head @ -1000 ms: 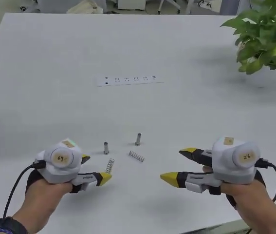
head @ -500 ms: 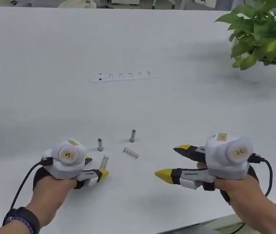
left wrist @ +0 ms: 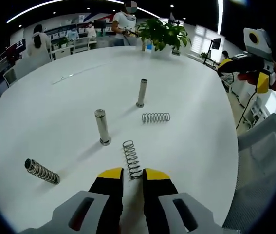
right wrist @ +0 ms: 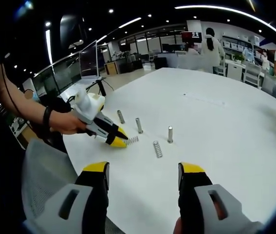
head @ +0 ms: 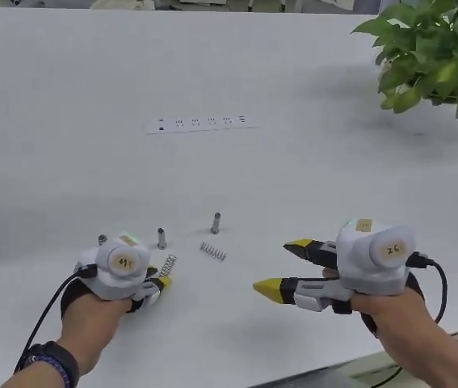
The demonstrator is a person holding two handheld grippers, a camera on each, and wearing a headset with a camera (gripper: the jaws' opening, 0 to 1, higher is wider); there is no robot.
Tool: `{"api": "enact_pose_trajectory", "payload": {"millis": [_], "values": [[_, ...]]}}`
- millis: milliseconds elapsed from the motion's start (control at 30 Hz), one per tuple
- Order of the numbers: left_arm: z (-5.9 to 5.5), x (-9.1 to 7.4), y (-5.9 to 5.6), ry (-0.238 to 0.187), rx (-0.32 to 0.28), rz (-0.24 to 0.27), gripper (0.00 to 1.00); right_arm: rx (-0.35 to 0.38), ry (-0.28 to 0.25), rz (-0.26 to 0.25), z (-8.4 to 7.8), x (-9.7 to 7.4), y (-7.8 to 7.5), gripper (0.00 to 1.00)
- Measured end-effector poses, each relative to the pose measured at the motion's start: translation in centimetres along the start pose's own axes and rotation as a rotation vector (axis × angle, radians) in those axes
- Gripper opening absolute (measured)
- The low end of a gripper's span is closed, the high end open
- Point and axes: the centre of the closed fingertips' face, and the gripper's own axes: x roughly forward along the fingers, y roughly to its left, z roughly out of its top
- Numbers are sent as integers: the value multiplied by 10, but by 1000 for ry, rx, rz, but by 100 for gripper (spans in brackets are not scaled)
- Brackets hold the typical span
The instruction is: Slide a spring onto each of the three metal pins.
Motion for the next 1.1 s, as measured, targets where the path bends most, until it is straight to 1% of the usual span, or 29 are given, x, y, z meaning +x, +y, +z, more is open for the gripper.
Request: {"api": "enact_pose_trajectory", "payload": {"millis": [33,67,133,233,300,400,667,833,900,1100], "values": [[0,1,1,0,2,9,4,1,-2,0,0,0,0,55],[2,1,3,-6,9,19,3,4,-2,1,0,0,0,55],[2,2,1,-9,-1,16,3,-2,3,4,-1,1,1,55],[2,-1,0,-1,15,18,3,-3,3,8,0,1,3,55],[-1,-3,0,5,17,17,3,-2,2,8,-1,1,3,56],[-4,-9,0,6,15,15,3,-1,2,10,-1,1,3,56],[-11,-25,5,-5,-12,27,3,-3,7,28,-5,5,8,56],[-12,-36,5,-14,-12,30,3,-8,4,42,-3,8,11,56],[-15,-41,6,-13,-7,39,3,-9,4,45,-2,9,12,55],[-22,-55,8,-24,-29,53,3,-22,7,70,1,14,19,55]]}}
